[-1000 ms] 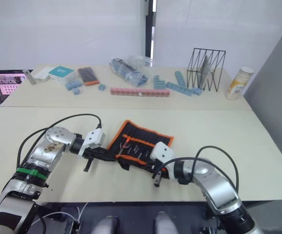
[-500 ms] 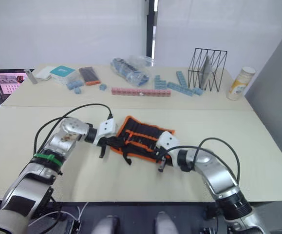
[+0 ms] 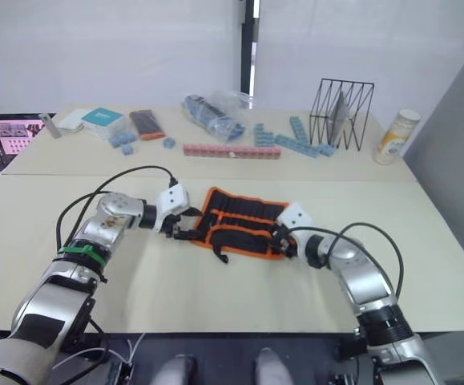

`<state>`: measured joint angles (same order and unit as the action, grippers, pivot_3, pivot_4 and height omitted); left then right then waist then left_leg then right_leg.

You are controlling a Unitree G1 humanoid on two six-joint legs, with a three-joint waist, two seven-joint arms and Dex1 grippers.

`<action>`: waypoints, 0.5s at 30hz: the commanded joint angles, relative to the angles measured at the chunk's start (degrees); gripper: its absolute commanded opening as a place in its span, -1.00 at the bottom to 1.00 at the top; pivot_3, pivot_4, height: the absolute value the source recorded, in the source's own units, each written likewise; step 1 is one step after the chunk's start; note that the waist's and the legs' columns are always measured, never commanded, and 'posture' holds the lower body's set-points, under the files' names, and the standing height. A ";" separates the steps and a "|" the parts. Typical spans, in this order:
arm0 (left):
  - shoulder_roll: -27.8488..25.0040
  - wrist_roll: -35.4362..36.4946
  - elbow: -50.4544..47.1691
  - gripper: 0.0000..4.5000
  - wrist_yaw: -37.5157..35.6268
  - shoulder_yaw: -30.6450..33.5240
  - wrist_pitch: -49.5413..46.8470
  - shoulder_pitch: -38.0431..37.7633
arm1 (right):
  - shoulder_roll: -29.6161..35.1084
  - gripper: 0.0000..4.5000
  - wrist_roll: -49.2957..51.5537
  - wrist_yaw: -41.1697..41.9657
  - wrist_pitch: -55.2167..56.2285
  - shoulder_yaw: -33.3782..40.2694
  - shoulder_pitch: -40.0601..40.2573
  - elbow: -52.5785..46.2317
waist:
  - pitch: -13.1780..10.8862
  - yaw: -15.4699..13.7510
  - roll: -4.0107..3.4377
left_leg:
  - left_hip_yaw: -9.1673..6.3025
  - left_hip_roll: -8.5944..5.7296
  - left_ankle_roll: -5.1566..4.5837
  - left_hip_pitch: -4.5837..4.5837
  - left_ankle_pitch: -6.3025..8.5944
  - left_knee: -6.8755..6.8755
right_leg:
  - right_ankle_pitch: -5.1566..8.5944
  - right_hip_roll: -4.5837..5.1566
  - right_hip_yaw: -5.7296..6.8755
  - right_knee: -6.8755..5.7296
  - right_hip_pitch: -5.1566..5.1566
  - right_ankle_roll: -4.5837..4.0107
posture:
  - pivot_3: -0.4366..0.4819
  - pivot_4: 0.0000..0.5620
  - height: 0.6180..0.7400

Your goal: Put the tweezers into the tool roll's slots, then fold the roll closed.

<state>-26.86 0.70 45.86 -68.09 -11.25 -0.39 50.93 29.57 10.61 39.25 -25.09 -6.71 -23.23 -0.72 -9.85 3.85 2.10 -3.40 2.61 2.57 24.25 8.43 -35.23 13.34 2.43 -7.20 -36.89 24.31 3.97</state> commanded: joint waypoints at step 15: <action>5.11 7.85 -22.80 -0.40 1.79 2.20 -5.06 -11.54 | -8.16 -0.59 5.68 -3.61 -5.01 -0.13 2.59 -10.94 | 0.00 0.17 -0.01 | 0.01 0.01 0.00 -0.07 0.00 0.06 | 0.00 -0.01 -0.02 0.00 -0.03 -0.01 | -0.05 -0.47 1.00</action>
<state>-22.18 9.59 26.17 -67.76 -7.79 -5.32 39.60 21.99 16.68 36.60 -30.37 -6.32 -20.56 -10.03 -9.85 4.02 2.09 -3.40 2.62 2.57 24.18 8.43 -35.17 13.34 2.43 -7.23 -36.90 24.29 3.96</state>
